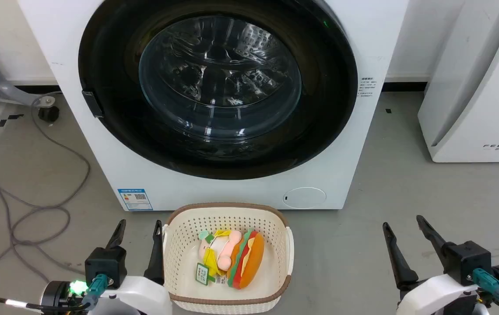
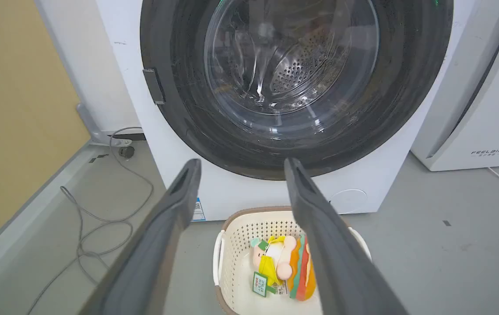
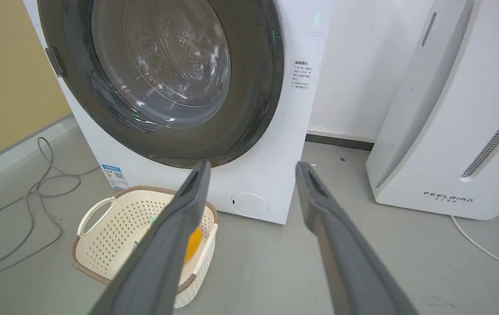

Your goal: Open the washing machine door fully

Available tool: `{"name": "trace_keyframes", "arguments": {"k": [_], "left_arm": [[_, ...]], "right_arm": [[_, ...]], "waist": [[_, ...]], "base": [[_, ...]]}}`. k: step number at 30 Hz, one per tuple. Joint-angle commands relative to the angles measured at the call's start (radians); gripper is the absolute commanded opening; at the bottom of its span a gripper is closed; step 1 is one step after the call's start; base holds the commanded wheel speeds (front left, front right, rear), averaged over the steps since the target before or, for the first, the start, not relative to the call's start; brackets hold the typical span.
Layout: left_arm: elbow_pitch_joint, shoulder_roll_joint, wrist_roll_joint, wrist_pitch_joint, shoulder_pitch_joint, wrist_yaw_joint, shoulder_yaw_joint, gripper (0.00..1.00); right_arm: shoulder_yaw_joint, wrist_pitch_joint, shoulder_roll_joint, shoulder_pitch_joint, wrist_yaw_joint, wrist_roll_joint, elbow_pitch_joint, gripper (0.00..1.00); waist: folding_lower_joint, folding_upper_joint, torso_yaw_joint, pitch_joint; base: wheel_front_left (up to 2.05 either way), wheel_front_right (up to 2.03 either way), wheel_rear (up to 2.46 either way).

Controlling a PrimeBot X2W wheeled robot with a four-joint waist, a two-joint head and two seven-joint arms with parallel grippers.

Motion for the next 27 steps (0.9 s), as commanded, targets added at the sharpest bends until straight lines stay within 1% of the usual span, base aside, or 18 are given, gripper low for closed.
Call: {"name": "trace_keyframes", "arguments": {"k": [1, 2, 3, 13, 19, 20, 22, 27], "left_arm": [[0.006, 0.0, -0.008, -0.011, -0.01, -0.001, -0.004, 1.0], [0.006, 0.0, -0.01, -0.013, -0.011, -0.001, -0.006, 1.0], [0.007, 0.0, -0.011, -0.015, -0.012, -0.001, -0.007, 1.0], [0.008, 0.0, -0.028, -0.036, -0.02, 0.0, -0.025, 1.0], [0.01, 0.0, -0.037, -0.049, -0.026, 0.0, -0.035, 1.0], [0.01, 0.0, -0.037, -0.049, -0.026, 0.0, -0.035, 1.0], [0.012, 0.0, -0.04, -0.053, -0.027, 0.0, -0.038, 1.0], [0.012, 0.0, -0.048, -0.063, -0.033, 0.001, -0.044, 1.0]], "right_arm": [[-0.001, -0.011, 0.0, -0.003, 0.0, 0.007, 0.006, 1.0], [-0.001, -0.013, 0.0, -0.003, 0.0, 0.009, 0.008, 0.36], [-0.002, -0.015, 0.0, -0.003, 0.0, 0.011, 0.01, 0.0], [-0.006, -0.037, 0.0, -0.008, 0.0, 0.052, 0.029, 0.0], [-0.011, -0.049, 0.0, -0.015, 0.0, 0.253, 0.029, 0.0], [-0.011, -0.049, 0.0, -0.015, 0.0, 0.253, 0.029, 0.0], [-0.018, -0.053, 0.0, -0.018, 0.0, 0.334, 0.03, 0.0], [-0.031, -0.064, 0.0, -0.033, 0.0, 0.473, 0.031, 0.0]], "waist": [[0.0, 0.0, 0.0, 0.0], [0.0, 0.0, 0.0, 0.0], [0.0, 0.0, 0.0, 0.0], [0.0, 0.0, -0.002, 0.002], [0.0, 0.0, -0.002, 0.002], [0.0, 0.0, -0.002, 0.002], [0.0, 0.0, -0.002, 0.003], [0.0, 0.0, -0.006, 0.007]], "base": [[0.0, 0.0, 0.0], [0.0, 0.0, 0.0], [0.0, 0.0, 0.0], [0.0, 0.0, 0.0], [0.0, 0.0, 0.0], [0.0, 0.0, 0.0], [0.0, 0.0, 0.0], [0.0, 0.0, 0.0]]}}
